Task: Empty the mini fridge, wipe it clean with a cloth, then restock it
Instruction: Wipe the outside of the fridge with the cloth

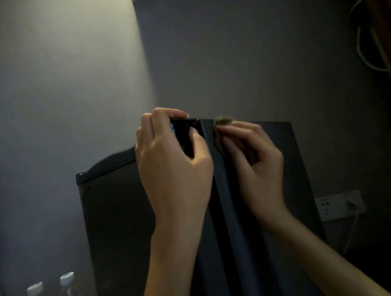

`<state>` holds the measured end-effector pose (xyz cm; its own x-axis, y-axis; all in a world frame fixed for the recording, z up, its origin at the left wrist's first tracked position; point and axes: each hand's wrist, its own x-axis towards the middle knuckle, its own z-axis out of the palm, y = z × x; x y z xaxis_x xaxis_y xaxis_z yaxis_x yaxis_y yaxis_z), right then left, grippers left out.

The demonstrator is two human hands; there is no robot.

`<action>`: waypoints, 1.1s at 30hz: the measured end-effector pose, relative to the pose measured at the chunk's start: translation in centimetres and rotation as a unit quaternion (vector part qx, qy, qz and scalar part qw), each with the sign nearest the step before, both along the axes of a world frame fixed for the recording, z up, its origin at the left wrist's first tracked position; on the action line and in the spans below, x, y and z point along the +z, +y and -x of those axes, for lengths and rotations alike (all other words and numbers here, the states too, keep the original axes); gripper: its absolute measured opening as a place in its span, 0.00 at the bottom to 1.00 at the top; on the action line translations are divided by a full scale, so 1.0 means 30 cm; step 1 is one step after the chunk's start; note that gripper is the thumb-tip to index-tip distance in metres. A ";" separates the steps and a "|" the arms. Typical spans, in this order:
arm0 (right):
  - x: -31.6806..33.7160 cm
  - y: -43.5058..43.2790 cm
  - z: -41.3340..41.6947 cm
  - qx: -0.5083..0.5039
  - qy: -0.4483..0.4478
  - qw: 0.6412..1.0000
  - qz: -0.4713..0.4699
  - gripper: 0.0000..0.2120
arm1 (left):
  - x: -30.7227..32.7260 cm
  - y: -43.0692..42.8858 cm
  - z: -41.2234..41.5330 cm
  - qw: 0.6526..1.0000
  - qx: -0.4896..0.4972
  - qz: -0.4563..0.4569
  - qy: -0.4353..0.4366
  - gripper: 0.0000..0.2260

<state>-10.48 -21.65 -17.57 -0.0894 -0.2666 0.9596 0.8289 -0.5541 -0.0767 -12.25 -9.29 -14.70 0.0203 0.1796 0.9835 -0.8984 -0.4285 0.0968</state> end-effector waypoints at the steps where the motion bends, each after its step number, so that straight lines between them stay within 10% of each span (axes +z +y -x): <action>1: 0.027 -0.028 -0.023 0.001 -0.005 1.000 -0.014 0.10 | 0.001 -0.003 0.000 1.000 0.011 0.004 -0.003 0.07; 7: 0.010 -0.163 -0.080 -0.031 0.045 0.996 -0.074 0.14 | 0.006 -0.013 0.001 0.999 0.042 0.015 -0.011 0.10; 13: 0.002 -0.078 -0.045 -0.079 0.007 0.993 0.083 0.19 | 0.006 -0.024 0.008 0.997 0.078 0.014 0.003 0.11; 20: 0.043 -0.280 -0.118 -0.071 0.126 0.987 -0.067 0.21 | 0.007 -0.078 0.034 0.989 0.140 0.048 0.029 0.08; 28: 0.032 -0.153 -0.069 -0.077 0.034 0.992 0.094 0.20 | 0.002 -0.103 0.049 0.984 0.146 0.083 0.062 0.14; 33: 0.121 -0.350 -0.178 -0.066 0.110 0.990 -0.056 0.20 | -0.002 -0.099 0.047 0.983 0.156 0.064 0.069 0.21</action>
